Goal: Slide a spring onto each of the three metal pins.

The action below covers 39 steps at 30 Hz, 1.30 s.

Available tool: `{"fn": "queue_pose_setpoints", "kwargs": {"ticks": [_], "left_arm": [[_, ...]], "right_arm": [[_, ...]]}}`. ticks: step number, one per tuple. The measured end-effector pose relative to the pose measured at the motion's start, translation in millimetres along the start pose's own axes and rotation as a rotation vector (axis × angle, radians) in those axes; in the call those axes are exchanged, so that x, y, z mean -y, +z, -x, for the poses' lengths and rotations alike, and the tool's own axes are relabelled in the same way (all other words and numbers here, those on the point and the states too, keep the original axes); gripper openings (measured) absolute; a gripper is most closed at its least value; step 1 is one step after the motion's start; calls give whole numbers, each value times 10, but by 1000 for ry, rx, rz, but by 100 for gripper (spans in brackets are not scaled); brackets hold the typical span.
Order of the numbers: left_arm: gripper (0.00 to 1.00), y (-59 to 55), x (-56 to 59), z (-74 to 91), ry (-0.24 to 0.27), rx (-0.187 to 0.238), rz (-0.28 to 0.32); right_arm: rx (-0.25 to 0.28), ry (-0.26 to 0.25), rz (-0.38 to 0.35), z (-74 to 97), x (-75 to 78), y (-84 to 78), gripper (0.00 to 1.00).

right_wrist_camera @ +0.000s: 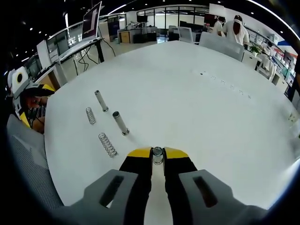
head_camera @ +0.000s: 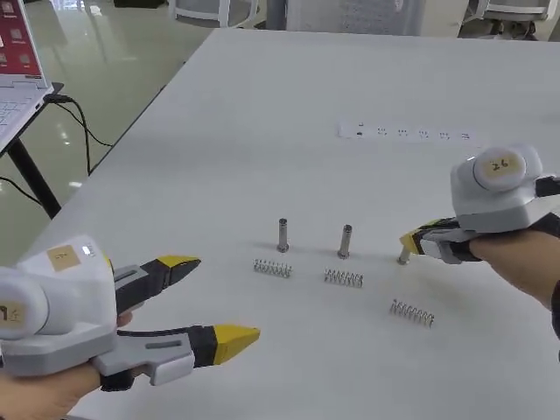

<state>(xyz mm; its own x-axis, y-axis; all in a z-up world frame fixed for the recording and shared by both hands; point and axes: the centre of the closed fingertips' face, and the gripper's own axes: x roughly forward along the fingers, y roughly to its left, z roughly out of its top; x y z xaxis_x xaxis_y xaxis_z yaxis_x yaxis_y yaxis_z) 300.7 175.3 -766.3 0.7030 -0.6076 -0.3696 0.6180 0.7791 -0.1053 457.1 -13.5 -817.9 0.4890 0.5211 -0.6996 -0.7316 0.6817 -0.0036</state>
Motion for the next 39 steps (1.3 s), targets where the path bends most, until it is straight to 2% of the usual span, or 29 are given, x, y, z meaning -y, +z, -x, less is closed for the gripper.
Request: {"fn": "queue_pose_setpoints", "kwargs": {"ticks": [6,25,39], "left_arm": [[70,-3,12,-2,-2,-1,-1],[70,35,94,-68,-27,-6,-16],[70,33,84,-84,-33,-8,-16]], "right_arm": [[0,6,8,-2,-9,1,11],[41,20,31,52,-39,24,32],[43,24,53,170,-33,-24,35]]}}
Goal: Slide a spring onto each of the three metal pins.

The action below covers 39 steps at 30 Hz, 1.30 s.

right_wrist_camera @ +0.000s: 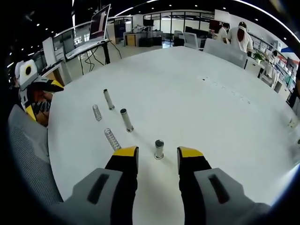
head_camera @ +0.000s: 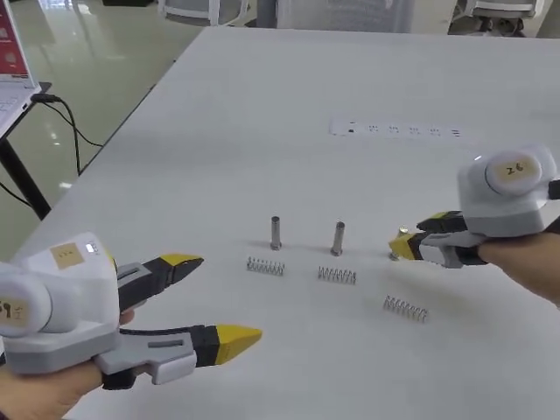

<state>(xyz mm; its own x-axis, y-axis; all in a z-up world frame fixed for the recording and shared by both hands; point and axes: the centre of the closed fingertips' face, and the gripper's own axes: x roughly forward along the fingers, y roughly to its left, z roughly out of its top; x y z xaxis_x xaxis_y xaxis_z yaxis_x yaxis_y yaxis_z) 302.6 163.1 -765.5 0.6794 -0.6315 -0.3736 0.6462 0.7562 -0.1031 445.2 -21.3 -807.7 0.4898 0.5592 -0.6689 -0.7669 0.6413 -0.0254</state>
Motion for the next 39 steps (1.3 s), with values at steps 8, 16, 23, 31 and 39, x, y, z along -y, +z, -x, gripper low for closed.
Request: {"fn": "queue_pose_setpoints", "kwargs": {"ticks": [8,16,23,31,39], "left_arm": [[70,-8,-6,2,0,1,3],[70,-5,-2,-5,-7,-1,0],[70,-15,4,-14,-11,-3,-1],[70,-19,31,-22,-16,-7,-3],[70,-15,44,-18,-17,-6,-3]], "right_arm": [[-11,3,21,65,-22,-78,35],[-33,27,36,118,-116,-199,35],[-65,50,59,168,-194,-340,34],[-87,100,80,197,-331,-458,33],[-131,140,113,175,-457,-629,31]]}}
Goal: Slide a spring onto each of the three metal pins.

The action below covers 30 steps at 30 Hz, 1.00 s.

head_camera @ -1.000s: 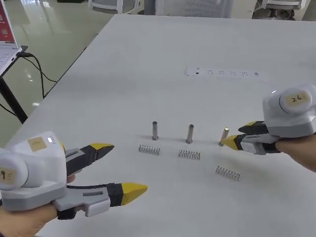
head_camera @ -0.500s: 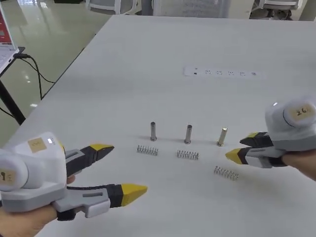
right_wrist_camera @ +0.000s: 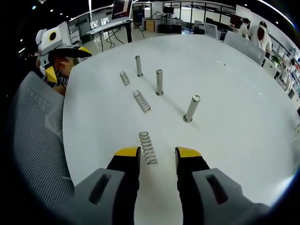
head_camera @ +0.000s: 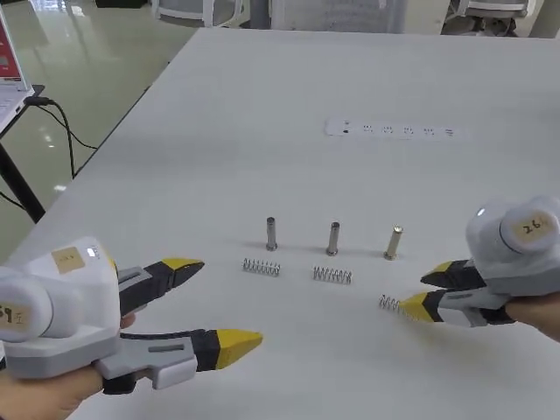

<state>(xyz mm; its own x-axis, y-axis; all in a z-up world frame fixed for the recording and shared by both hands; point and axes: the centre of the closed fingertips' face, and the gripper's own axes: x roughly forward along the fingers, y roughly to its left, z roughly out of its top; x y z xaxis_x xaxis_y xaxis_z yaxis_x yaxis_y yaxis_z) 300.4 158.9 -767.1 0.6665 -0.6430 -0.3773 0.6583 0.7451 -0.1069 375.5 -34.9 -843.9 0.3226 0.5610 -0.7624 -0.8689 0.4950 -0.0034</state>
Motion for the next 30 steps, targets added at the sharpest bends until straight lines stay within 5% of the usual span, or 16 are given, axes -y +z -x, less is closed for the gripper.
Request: {"fn": "queue_pose_setpoints", "kwargs": {"ticks": [30], "left_arm": [[68,-35,44,-6,-24,-9,-9]], "right_arm": [[-96,52,97,-110,-105,-210,16]]}}
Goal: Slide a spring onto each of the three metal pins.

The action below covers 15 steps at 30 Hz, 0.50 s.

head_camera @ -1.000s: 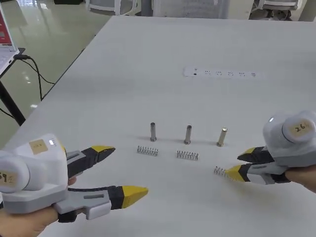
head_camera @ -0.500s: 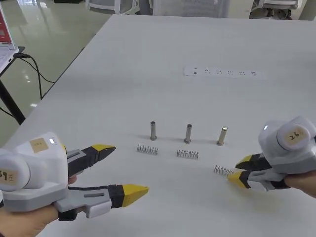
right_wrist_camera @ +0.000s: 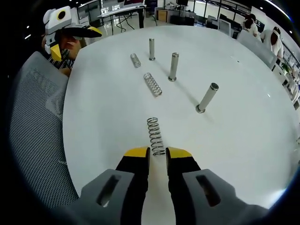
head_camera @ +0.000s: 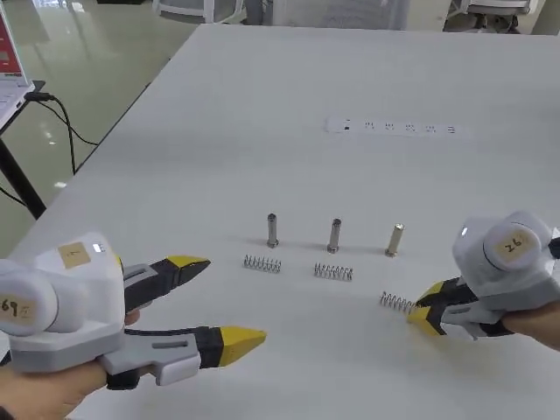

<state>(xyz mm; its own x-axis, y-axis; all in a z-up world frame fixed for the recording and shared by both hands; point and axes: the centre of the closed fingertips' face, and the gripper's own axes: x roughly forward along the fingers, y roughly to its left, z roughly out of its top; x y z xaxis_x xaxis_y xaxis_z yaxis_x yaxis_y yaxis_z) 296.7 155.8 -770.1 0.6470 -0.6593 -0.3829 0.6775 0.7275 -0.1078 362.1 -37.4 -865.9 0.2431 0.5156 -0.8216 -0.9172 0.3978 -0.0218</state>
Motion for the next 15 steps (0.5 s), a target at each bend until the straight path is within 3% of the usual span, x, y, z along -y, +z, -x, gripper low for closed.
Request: {"fn": "queue_pose_setpoints", "kwargs": {"ticks": [8,15], "left_arm": [[67,7,23,-22,-13,-3,-8],[66,-4,45,-37,-26,-11,-17]], "right_arm": [[-17,1,59,-14,-12,16,13],[-29,2,63,-4,-32,30,13]]}}
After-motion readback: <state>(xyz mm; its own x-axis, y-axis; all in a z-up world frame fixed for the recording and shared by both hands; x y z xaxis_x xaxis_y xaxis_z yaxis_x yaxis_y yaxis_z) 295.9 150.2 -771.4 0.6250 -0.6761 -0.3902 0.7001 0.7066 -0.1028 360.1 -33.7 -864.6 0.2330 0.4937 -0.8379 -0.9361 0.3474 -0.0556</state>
